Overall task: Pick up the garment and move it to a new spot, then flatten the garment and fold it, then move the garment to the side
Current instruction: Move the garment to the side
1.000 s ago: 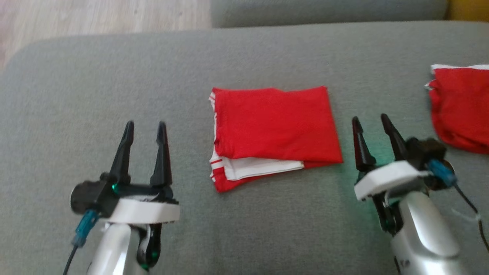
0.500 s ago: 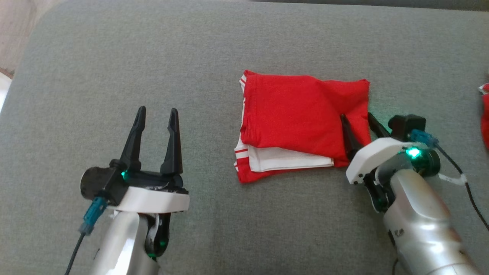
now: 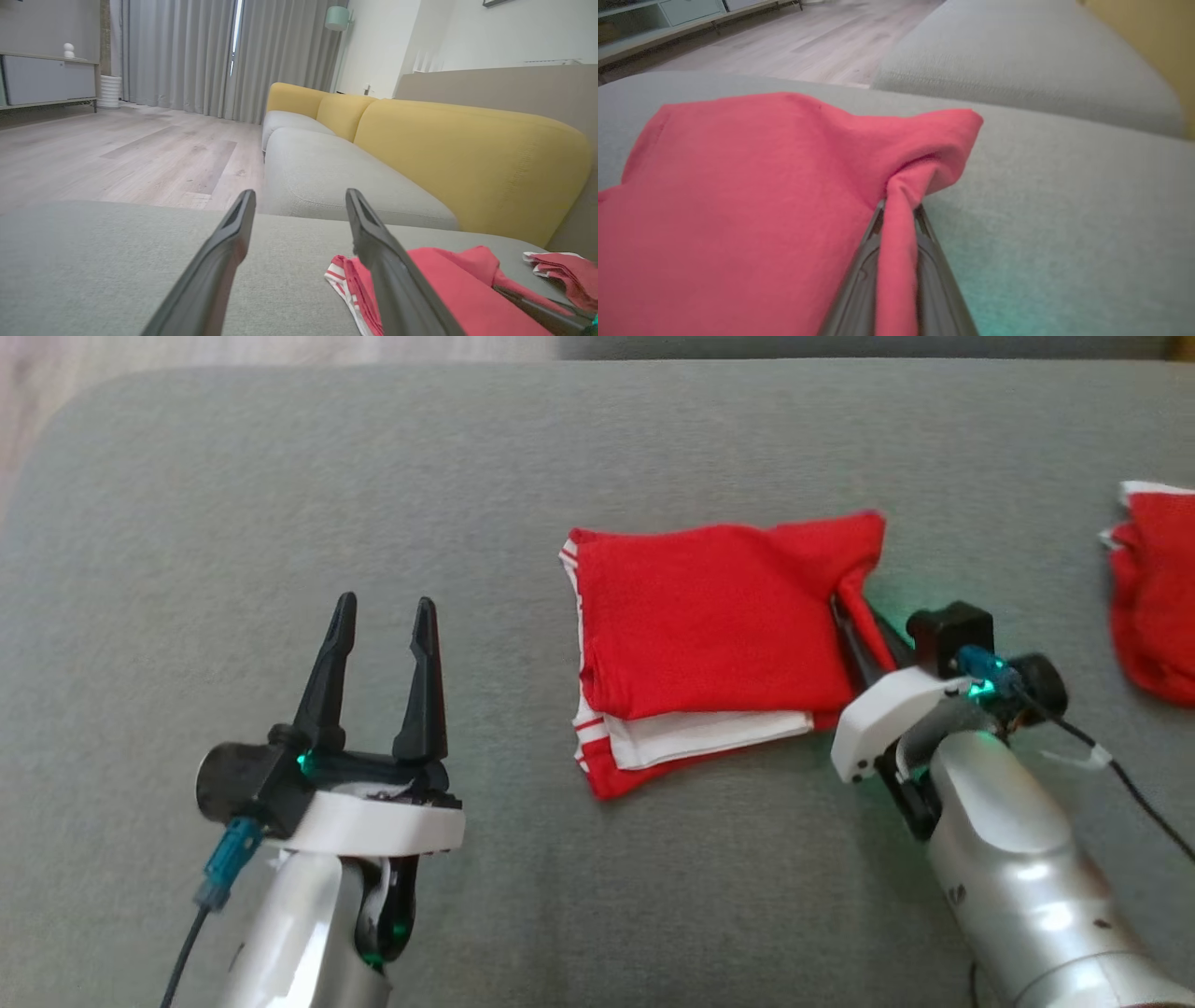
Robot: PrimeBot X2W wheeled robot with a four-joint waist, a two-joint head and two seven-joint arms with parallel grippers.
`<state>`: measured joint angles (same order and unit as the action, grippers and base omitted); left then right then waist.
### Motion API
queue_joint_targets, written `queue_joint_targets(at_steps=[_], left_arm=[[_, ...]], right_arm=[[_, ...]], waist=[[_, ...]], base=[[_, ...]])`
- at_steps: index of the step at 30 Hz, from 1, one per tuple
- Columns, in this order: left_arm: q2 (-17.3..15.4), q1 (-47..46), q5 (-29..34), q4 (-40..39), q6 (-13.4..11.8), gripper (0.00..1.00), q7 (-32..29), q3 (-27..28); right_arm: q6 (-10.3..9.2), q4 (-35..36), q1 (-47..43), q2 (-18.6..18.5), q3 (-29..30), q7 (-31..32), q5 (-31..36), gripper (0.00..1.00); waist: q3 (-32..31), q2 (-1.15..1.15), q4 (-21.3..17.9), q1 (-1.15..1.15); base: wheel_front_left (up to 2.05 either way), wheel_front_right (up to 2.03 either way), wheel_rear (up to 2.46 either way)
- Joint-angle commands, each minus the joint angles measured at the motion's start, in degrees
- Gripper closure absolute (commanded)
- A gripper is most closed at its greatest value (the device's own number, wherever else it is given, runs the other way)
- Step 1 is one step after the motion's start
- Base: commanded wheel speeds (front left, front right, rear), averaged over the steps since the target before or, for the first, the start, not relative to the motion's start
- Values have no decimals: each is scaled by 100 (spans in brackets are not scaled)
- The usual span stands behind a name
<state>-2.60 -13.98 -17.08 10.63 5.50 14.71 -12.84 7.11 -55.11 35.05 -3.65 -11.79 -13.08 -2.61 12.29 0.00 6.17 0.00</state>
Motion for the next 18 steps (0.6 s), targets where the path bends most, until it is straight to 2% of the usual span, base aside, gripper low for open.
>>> queue_joint_targets(at_steps=[1, 8, 16, 18], left_arm=[[-28, -226, 60, -231, -4, 0, 29, 126], [-28, -392, 0, -341, -50, 0, 29, -307], [-28, -749, -75, -497, -159, 0, 29, -725], [-28, -787, -70, -510, -165, 0, 29, -742]], right_arm=[[37, 264, 229, 3, -34, -108, 206, 100], [37, 832, 416, -534, -155, -130, 694, 100], [37, 1339, 831, -1568, -304, 332, 426, 100], [37, 1357, 883, -1708, -270, 405, 377, 100]], waist=[[-86, 0, -211, 0], [-115, 0, -783, 0], [167, 0, -1247, 0], [220, 0, -1271, 0]], base=[[0, 0, 0], [0, 0, 0], [0, 0, 0], [0, 0, 0]])
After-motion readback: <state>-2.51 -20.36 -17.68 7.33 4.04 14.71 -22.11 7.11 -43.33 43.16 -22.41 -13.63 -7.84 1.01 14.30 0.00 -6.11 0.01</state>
